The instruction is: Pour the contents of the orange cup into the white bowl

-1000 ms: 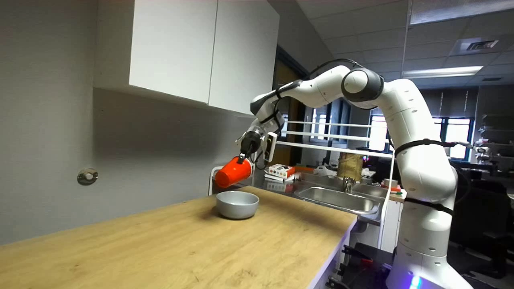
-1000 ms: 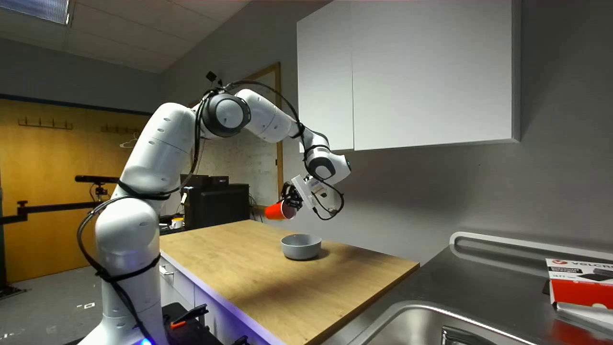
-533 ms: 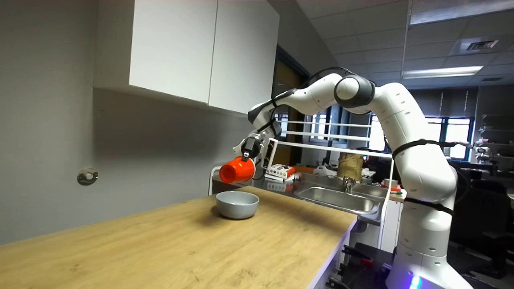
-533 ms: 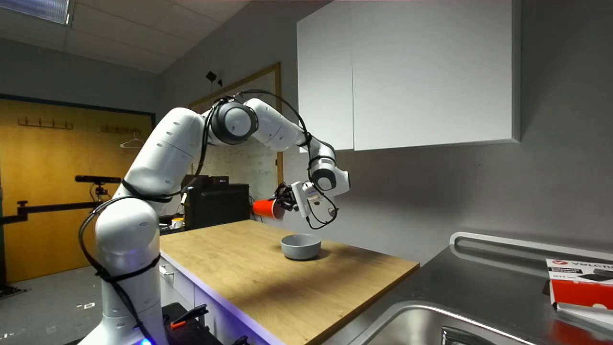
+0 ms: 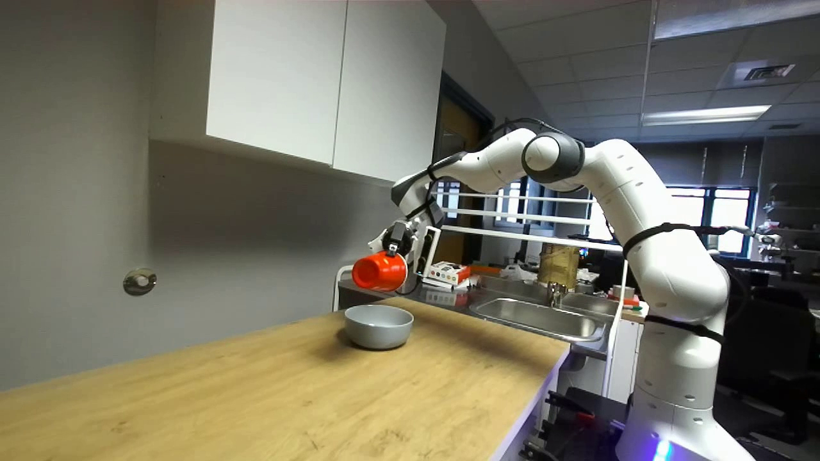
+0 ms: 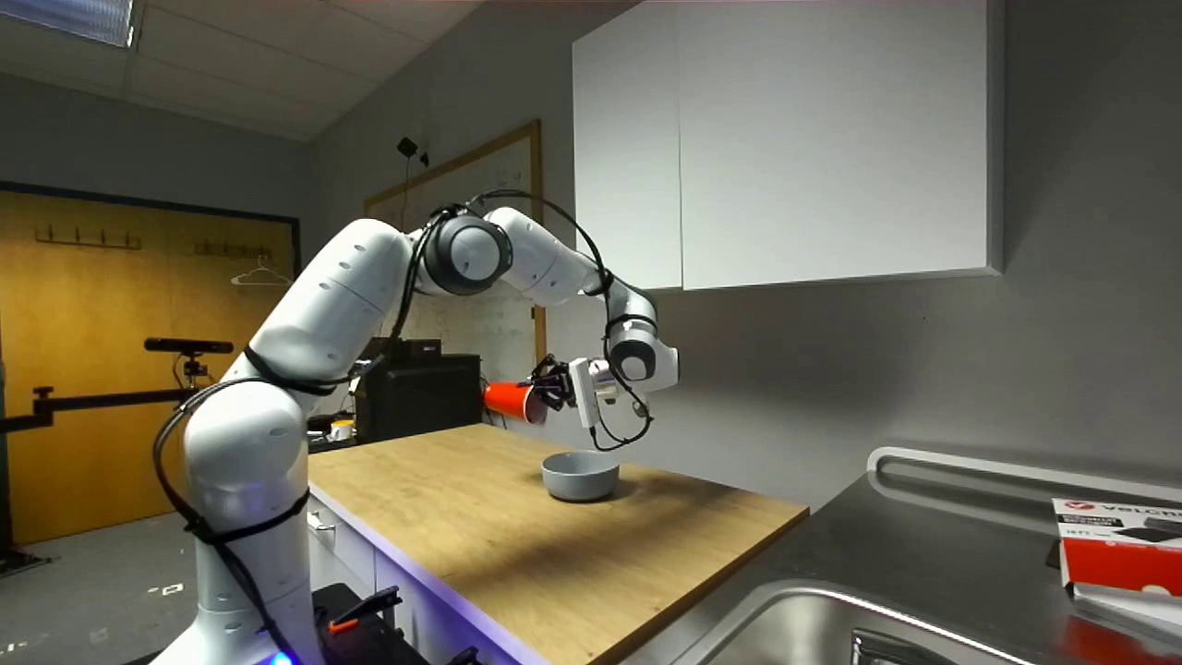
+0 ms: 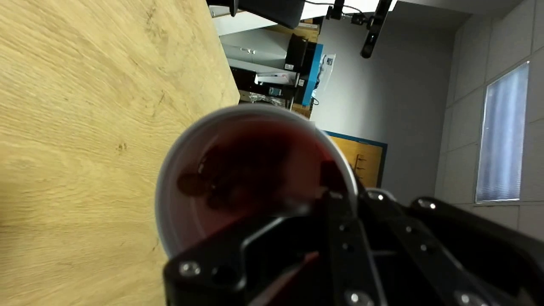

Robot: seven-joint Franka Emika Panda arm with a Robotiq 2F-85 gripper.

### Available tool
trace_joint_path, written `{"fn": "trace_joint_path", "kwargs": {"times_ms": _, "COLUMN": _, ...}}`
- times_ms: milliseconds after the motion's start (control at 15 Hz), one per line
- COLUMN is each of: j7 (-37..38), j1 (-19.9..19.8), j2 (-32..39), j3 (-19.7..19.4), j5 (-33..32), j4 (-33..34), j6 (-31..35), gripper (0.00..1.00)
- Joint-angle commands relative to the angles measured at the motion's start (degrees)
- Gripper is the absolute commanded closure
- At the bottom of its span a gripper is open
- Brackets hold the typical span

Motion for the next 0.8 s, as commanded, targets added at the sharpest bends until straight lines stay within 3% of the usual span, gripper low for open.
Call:
{"fn": "trace_joint_path", "kwargs": {"times_ms": 0, "j7": 2.20, "j1": 0.71, "j2": 4.50, "j3": -1.40, "j5": 1.21, "j4": 7.17, "j6": -1.28, "gripper": 0.99}}
{"fn": "trace_joint_path", "kwargs": {"times_ms": 733, "j7": 10.51, "j1": 0.16, "j2": 16.96, "j3": 0.44, "j5": 1.50, "j4": 24.76, "j6": -5.16, "gripper": 0.99}}
